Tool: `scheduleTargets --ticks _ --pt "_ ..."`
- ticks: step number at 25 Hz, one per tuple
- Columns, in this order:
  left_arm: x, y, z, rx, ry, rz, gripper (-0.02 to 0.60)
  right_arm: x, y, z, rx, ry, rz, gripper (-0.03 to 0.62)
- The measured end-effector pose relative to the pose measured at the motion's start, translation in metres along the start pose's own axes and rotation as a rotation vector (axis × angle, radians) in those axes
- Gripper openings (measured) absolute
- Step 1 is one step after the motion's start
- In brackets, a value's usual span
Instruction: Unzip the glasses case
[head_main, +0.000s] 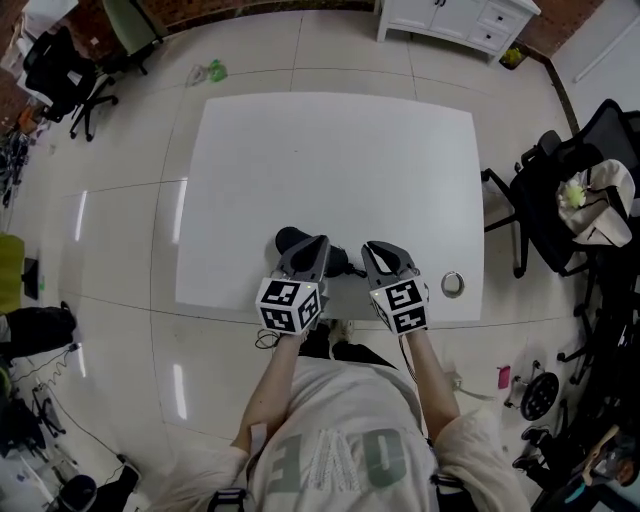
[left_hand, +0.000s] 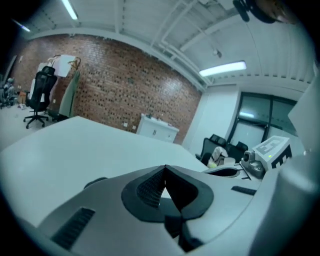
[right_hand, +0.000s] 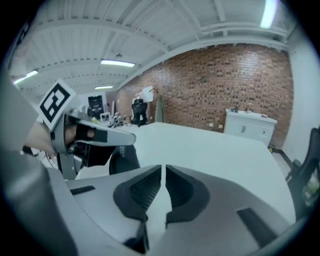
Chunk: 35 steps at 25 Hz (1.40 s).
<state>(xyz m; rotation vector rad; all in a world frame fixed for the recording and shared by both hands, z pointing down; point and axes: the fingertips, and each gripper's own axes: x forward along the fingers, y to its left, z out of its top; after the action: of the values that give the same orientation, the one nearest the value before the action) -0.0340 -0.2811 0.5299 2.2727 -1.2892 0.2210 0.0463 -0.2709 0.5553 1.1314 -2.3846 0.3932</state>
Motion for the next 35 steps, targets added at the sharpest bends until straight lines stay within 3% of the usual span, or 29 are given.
scheduleTargets --ticks 5,7,11,18,26,35 --pt "-0.053 0.006 0.048 -0.128 -0.351 -0.046 0.006 -0.054 -0.023 0.026 0.281 -0.192 -0.096 0.002" --pt "-0.074 0.008 0.052 -0.129 -0.415 -0.035 0.006 -0.075 -0.024 0.03 0.375 -0.276 -0.13 0.002" --pt "-0.113 0.0 0.043 -0.111 -0.444 0.0 0.006 -0.105 -0.004 0.025 0.382 -0.323 -0.136 0.002" --pt "-0.177 -0.035 0.005 -0.086 -0.45 -0.048 0.006 -0.171 0.05 -0.009 0.399 -0.37 -0.169 0.002" --pt "-0.331 -0.1 -0.079 0.006 -0.452 -0.114 0.006 -0.294 0.194 -0.064 0.397 -0.483 -0.174 0.002" --pt "-0.528 -0.189 -0.13 0.073 -0.508 -0.08 0.005 -0.455 0.34 -0.114 0.381 -0.528 -0.197 0.002"
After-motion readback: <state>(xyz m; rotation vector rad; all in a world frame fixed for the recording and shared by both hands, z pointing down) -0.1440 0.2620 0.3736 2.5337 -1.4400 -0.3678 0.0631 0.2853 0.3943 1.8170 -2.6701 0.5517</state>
